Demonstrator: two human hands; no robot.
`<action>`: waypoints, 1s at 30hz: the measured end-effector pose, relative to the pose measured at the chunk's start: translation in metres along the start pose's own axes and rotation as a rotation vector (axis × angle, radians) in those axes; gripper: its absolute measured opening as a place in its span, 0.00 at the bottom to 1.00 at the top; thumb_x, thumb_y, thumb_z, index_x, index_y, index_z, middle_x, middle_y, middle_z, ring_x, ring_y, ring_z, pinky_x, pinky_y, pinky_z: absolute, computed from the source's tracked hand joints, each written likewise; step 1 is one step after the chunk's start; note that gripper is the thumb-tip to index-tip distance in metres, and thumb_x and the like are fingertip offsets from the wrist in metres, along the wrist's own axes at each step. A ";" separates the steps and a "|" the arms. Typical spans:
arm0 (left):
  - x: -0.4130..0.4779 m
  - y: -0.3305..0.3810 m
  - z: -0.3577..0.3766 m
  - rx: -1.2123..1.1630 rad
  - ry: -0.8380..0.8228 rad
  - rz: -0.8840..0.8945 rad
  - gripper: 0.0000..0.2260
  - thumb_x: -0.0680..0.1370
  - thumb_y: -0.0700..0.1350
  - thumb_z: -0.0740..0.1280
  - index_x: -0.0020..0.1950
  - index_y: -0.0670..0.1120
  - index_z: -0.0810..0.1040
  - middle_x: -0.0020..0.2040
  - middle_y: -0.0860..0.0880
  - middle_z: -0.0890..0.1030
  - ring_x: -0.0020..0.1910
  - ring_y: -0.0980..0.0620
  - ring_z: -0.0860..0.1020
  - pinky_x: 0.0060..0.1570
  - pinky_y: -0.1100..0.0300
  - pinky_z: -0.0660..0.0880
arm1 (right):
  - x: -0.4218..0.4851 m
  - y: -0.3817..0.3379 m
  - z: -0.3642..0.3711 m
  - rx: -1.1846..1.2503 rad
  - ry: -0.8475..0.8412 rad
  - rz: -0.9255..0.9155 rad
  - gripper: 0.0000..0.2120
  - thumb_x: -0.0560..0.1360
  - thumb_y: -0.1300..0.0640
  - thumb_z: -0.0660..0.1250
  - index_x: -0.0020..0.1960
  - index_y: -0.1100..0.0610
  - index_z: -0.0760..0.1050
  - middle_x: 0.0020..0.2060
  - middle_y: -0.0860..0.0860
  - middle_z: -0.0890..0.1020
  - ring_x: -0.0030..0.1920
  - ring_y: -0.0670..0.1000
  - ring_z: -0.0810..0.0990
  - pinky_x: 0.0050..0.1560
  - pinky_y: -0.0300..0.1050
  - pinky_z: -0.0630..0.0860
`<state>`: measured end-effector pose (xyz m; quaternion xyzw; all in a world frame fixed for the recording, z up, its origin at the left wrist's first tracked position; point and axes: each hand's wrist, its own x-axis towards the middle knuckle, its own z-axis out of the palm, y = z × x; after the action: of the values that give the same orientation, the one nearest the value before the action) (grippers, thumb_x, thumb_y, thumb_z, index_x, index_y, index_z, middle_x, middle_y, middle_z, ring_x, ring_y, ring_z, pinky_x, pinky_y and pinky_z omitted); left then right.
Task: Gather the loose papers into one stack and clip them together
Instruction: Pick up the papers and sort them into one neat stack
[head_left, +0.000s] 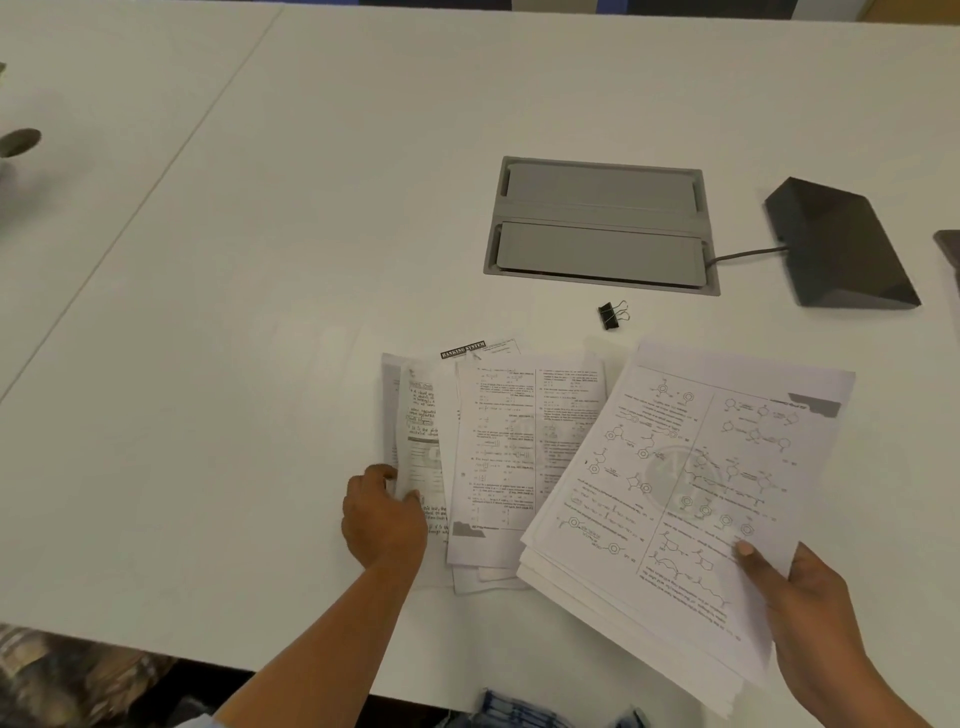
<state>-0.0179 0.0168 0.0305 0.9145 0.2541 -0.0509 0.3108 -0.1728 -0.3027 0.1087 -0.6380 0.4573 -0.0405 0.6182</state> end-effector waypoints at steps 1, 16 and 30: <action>-0.001 0.002 -0.001 -0.039 -0.008 -0.010 0.22 0.70 0.39 0.76 0.61 0.46 0.74 0.55 0.44 0.80 0.52 0.41 0.81 0.49 0.47 0.80 | 0.001 0.001 0.000 0.002 0.000 0.005 0.14 0.79 0.62 0.65 0.64 0.59 0.76 0.54 0.54 0.83 0.53 0.55 0.82 0.56 0.51 0.74; -0.001 0.011 -0.001 -0.138 -0.108 -0.084 0.18 0.73 0.43 0.75 0.60 0.45 0.76 0.53 0.46 0.81 0.49 0.44 0.80 0.47 0.54 0.78 | -0.001 0.002 -0.001 0.011 0.011 0.030 0.14 0.79 0.62 0.65 0.64 0.59 0.76 0.54 0.51 0.84 0.54 0.57 0.82 0.60 0.56 0.74; -0.001 0.014 -0.005 -0.277 -0.292 0.132 0.17 0.81 0.52 0.64 0.61 0.41 0.80 0.52 0.43 0.85 0.47 0.45 0.84 0.46 0.50 0.83 | 0.000 -0.004 -0.001 0.009 -0.020 0.008 0.12 0.78 0.62 0.66 0.61 0.58 0.77 0.51 0.49 0.83 0.51 0.54 0.82 0.52 0.50 0.74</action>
<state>-0.0125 0.0104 0.0424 0.8605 0.1507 -0.1269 0.4699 -0.1717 -0.3041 0.1120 -0.6338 0.4533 -0.0337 0.6258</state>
